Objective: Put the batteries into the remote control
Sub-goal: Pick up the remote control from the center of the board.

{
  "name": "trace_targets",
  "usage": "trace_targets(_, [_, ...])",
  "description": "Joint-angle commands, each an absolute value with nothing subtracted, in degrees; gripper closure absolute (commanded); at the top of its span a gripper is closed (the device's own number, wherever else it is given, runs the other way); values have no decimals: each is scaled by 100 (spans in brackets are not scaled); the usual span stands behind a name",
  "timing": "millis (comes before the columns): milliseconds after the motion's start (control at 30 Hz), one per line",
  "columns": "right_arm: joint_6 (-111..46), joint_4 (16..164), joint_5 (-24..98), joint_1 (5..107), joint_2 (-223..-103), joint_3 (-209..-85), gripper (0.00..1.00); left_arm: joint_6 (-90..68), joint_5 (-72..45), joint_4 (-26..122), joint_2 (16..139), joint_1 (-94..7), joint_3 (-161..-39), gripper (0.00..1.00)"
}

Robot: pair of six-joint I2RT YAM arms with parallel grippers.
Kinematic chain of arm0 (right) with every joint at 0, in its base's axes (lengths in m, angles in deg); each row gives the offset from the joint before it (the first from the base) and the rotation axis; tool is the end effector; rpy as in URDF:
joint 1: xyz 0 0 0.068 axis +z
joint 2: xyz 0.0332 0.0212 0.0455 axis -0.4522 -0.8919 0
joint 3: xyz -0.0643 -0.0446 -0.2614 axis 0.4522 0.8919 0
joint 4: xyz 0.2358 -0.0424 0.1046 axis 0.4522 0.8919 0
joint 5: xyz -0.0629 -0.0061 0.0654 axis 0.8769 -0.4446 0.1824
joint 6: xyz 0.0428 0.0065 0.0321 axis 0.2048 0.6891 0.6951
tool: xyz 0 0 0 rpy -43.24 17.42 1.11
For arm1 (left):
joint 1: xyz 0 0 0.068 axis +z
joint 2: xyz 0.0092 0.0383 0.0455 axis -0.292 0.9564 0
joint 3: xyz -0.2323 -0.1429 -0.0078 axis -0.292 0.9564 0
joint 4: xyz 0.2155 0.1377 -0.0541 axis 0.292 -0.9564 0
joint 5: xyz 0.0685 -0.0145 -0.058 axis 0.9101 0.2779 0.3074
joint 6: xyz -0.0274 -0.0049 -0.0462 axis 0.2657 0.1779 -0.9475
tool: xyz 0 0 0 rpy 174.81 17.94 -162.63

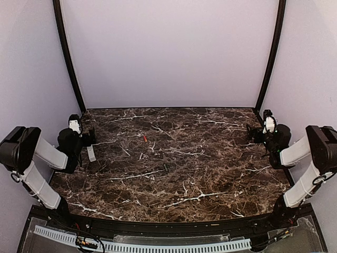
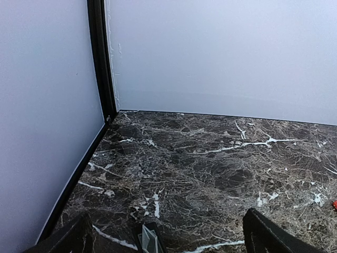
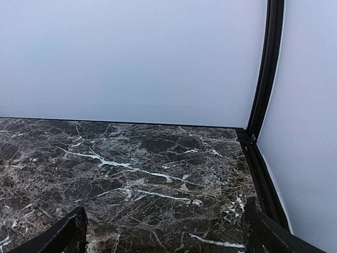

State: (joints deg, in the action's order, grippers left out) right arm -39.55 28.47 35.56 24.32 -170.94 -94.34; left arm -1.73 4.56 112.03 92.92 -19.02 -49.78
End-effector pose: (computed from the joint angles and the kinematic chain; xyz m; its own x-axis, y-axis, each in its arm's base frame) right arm 0.2793 -0.0067 0.1698 -0.0789 -0.0006 -0.9969 -0.1198 0.9928 0.0089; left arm 0.2774 -0.0038 0.1634 -0.0508 -0.0344 -0.9981 -0.1379 0.9901 -0.0271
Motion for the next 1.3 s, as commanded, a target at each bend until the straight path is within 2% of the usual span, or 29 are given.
trace_targets(0, [-4004, 2650, 3538, 2442, -17067, -9447, 1, -124, 424, 11319, 9209, -1909, -4968, 1])
trace_targets(233, [-3994, 2796, 3474, 2438, -16986, -9512, 1, -65, 272, 11229, 9115, -1887, -5014, 1])
trace_targets(367, [-3996, 4403, 3518, 2443, -16199, -10085, 1, -860, 2000, 9491, 8089, -1910, -5425, 1])
trace_targets(467, [-3614, 5408, 3454, 2439, -15788, -10495, 1, -800, 2119, 9166, 7832, -1982, -5602, 1])
trace_targets(567, [-3119, 5980, 2938, 2437, -15506, -10800, 1, -932, 2030, 8348, 7745, -2065, -6303, 1])
trace_targets(700, [-2505, 6778, 2643, 2461, -15129, -11142, 1, -1154, 2055, 5353, 8341, -2079, -8011, 1])
trace_targets(800, [-2373, 7506, 2965, 2573, -14896, -11370, 1, -1379, 1904, 4099, 8773, -2071, -8971, 1])
trace_targets(900, [-2404, 8335, 3817, 2871, -14768, -11597, 1, -1880, 1351, 3196, 9230, -2020, -9354, 1])
trace_targets(1100, [-2608, 9617, 4298, 3153, -14992, -12003, 1, -3201, 778, 2964, 9663, -1972, -9207, 1])
trace_targets(1267, [-2596, 9919, 4232, 3205, -14924, -11967, 1, -3735, 529, 2884, 10126, -1968, -9143, 1])
